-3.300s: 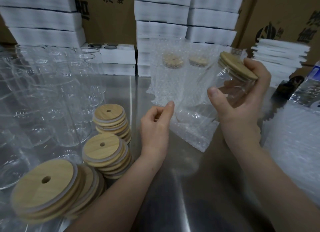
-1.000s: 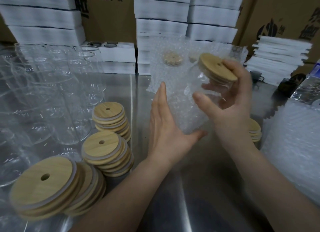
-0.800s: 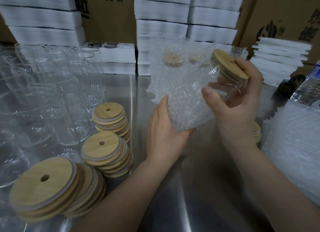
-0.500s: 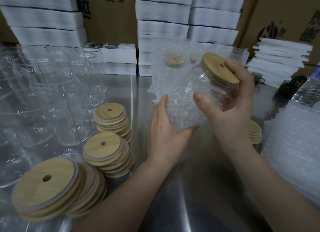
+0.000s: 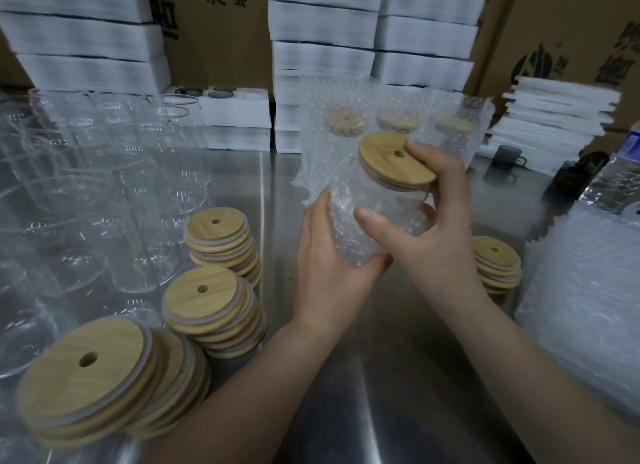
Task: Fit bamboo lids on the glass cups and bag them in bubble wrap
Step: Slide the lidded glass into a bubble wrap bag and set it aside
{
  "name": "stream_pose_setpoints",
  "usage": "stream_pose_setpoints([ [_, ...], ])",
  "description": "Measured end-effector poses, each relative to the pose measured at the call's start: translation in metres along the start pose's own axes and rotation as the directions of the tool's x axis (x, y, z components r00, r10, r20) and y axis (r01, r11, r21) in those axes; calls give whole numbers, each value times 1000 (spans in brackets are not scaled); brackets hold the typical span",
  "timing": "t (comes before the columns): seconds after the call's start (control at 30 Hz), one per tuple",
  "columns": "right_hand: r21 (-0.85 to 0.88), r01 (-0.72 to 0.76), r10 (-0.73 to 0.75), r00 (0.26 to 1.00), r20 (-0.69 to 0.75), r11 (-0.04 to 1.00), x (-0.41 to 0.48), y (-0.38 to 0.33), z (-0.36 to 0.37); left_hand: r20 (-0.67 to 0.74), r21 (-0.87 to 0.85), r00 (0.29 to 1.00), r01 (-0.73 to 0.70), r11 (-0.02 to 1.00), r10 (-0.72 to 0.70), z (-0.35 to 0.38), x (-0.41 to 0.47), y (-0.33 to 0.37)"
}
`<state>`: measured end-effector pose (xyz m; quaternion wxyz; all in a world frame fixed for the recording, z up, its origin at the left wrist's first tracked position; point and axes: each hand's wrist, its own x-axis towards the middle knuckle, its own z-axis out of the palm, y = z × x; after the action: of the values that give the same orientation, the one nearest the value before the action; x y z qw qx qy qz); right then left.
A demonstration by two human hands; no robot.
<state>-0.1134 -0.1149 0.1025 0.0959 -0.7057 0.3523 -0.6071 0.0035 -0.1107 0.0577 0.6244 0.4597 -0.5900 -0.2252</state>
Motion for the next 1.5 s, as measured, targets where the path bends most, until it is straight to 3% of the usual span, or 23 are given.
stream_pose_setpoints([
  [0.43, 67, -123, 112, 984, 141, 990, 5, -4, -2, -10, -128, 1000, 13, 992, -14, -3, 3, 5],
  [0.6, 317, -304, 270, 952, 147, 898, 12, 3, -9, 41, -236, 999, 43, 971, -34, -6, 5, 3],
  [0.67, 330, -324, 301, 946, 119, 887, 13, 6, -13, 55, -284, 998, 49, 958, -34, -6, 6, 1],
  [1.17, 97, -190, 192, 981, -11, 977, 13, 8, -15, 159, -377, 987, 87, 922, -28, -11, 11, -6],
  [1.5, 65, -40, 53, 974, -220, 997, 18, -6, -23, 190, -334, 982, 69, 940, -4, -11, 8, -1],
])
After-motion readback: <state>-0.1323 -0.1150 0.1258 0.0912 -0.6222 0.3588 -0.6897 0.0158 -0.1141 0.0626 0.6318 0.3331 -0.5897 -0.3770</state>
